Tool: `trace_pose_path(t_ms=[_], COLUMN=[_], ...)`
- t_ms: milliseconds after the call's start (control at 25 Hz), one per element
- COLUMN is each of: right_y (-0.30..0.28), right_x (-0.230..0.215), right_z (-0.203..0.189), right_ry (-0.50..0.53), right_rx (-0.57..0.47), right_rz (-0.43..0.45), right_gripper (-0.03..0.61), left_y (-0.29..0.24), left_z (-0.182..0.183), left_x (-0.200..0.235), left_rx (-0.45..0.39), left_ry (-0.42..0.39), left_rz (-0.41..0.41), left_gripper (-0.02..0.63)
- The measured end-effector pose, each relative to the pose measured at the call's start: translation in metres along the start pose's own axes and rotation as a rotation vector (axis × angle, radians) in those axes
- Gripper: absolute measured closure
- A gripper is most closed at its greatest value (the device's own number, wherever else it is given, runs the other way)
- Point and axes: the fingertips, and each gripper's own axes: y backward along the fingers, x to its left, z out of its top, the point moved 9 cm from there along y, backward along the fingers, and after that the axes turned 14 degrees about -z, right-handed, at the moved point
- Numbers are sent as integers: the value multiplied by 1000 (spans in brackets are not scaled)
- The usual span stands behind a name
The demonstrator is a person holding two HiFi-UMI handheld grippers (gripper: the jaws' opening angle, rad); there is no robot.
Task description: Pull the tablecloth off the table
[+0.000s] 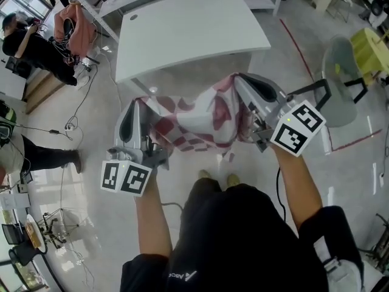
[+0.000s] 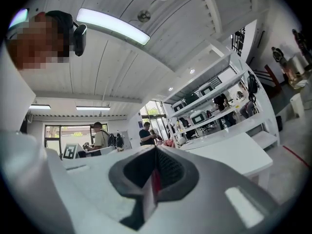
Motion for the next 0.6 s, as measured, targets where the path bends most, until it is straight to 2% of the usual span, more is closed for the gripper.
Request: trace_pose_path(t_ms=[160, 360, 600], right_y=[16, 23, 20], right_x=[0, 6, 15], right_z=[-3, 12, 11], right_ry=[16, 41, 65], right_rx=[-6, -26, -35], right_rz=[-15, -49, -90], right_gripper=[575, 575, 575], left_y=[10, 11, 6], left_z=[-4, 10, 16], left_x=[-6, -3, 7], left_rx=[7, 11, 19], left_ry=[2, 4, 0], left_rz=[24, 10, -8], left_gripper=[603, 603, 603])
